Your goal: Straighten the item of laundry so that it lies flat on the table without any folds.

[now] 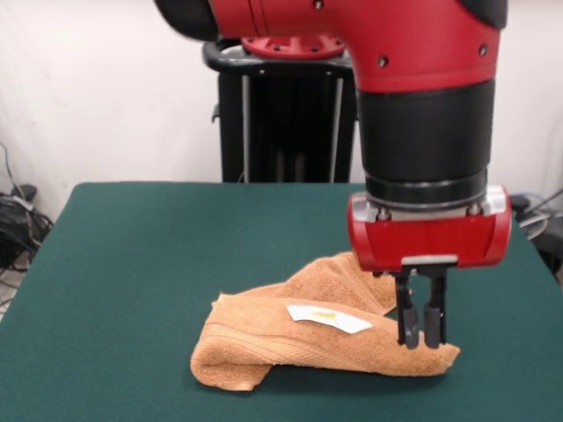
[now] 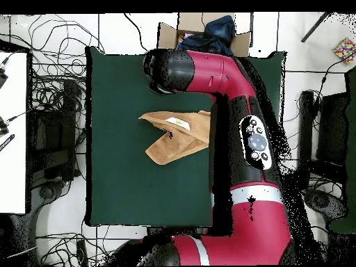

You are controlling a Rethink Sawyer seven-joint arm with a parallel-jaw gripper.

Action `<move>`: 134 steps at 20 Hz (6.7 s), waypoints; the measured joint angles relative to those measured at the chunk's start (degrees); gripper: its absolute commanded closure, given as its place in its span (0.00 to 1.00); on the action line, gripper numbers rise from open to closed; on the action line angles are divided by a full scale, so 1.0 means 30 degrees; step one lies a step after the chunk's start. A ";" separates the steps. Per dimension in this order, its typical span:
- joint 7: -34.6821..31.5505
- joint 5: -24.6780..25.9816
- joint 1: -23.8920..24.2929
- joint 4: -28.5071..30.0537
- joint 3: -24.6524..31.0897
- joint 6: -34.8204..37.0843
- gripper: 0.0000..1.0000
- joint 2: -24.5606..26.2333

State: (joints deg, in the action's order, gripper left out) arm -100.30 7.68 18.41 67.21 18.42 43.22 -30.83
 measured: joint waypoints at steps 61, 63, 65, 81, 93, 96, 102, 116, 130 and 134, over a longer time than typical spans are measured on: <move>0.0000 0.0177 0.0955 0.1638 0.1191 0.1471 0.00 0.1877; 0.0000 0.0177 0.0973 0.1639 0.1234 0.1469 0.00 0.1879; 0.0000 0.0177 0.0973 0.1642 0.1311 0.1469 0.00 0.1889; 0.0000 0.0656 0.0825 0.1636 0.1358 0.1469 0.00 0.2434; 0.0000 0.3449 -0.0151 0.0997 0.1292 0.2333 0.00 0.3687; 0.0000 0.3850 -0.0445 0.0653 0.1292 0.2921 0.00 0.4071; 0.0000 0.4266 -0.0608 -0.0152 0.1292 0.4027 0.00 0.4913; 0.0000 0.4290 -0.0610 -0.0800 0.1294 0.4674 0.00 0.5490; 0.0000 0.4298 -0.0608 -0.0803 0.1292 0.4674 1.00 0.5490; 0.0000 0.4298 -0.0610 -0.0815 0.1292 0.4674 1.00 0.5492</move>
State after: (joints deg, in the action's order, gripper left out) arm -100.30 20.57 16.58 64.76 22.29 57.24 -14.36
